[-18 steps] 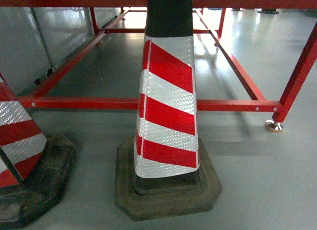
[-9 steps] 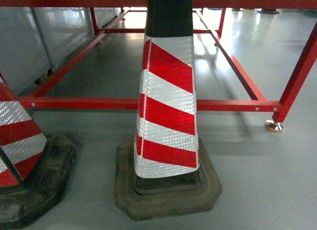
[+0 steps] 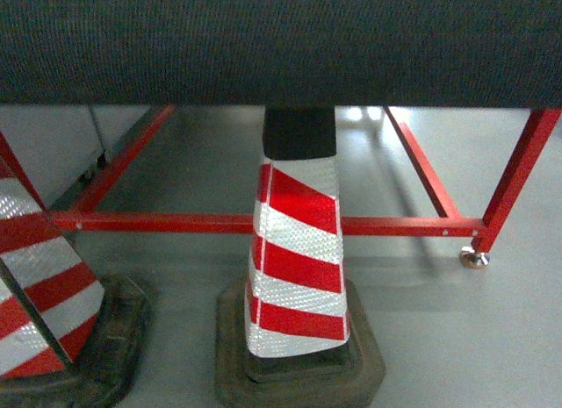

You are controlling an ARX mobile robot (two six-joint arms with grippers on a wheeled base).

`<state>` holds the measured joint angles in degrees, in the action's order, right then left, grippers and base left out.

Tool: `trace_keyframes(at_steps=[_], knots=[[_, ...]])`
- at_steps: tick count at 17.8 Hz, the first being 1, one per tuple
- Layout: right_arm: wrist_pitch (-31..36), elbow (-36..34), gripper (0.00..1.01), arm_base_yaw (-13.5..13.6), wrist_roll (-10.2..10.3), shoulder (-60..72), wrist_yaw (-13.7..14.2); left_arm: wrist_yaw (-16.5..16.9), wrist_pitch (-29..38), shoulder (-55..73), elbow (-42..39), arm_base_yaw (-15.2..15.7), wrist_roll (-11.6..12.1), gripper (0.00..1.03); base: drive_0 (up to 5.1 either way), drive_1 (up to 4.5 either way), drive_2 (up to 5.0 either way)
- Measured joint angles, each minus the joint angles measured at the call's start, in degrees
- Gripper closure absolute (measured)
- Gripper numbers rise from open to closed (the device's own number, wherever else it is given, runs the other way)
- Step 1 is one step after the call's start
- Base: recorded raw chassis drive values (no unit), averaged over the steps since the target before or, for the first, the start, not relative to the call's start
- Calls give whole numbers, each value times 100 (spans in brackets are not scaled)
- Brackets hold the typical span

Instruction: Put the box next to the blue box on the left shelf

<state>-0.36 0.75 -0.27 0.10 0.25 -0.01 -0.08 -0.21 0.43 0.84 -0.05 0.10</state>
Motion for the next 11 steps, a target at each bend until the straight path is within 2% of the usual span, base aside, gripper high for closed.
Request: trace_keyframes(at_steps=[11], knots=[[7, 0, 3, 0, 11, 0, 4, 7, -2, 0, 0, 0, -4, 5, 0, 0, 0]])
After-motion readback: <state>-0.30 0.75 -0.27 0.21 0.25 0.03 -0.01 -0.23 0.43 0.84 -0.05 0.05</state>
